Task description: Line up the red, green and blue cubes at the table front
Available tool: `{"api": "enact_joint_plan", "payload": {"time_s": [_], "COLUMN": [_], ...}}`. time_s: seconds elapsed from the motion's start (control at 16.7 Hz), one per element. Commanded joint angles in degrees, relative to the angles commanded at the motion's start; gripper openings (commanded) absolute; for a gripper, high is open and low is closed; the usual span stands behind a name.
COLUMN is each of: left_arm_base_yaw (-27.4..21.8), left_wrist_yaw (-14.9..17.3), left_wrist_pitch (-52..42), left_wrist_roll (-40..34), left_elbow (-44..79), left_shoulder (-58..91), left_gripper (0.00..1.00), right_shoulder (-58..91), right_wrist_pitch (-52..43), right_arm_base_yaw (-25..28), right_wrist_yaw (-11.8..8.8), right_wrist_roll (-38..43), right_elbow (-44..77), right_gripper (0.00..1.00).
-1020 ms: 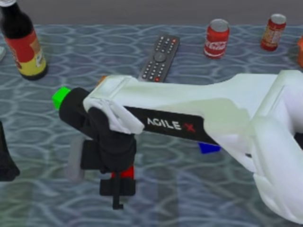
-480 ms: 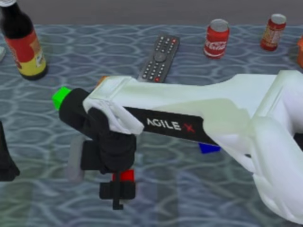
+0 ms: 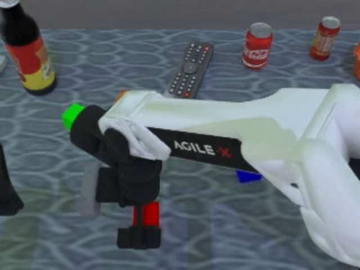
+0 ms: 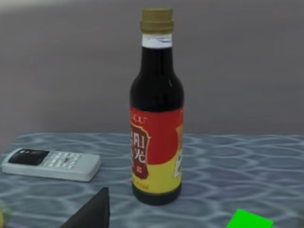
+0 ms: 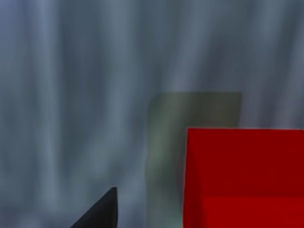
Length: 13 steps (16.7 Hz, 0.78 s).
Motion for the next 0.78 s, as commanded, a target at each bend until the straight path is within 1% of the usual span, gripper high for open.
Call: {"api": "enact_joint_plan", "payload": {"time_s": [0.3, 0.6, 0.78], "left_arm_base_yaw": [0.0, 0.0, 0.0], "left_wrist_yaw": [0.0, 0.0, 0.0], "left_wrist_pitch": [0.0, 0.0, 0.0], "left_wrist_roll": [0.0, 0.0, 0.0], "left_elbow": [0.0, 0.0, 0.0], "left_shoulder": [0.0, 0.0, 0.0], "left_gripper": [1.0, 1.0, 1.0], "right_shoulder": [-0.2, -2.3, -3.1], "right_wrist_pitch": [-1.0, -11.4, -13.6], "right_arm_base_yaw": [0.1, 0.2, 0.3], "right_wrist_yaw": [0.0, -0.1, 0.0], "right_wrist_roll": [-0.2, -0.2, -0.2], "right_elbow": [1.0, 8.6, 10.5], "right_gripper": [1.0, 1.0, 1.0]}}
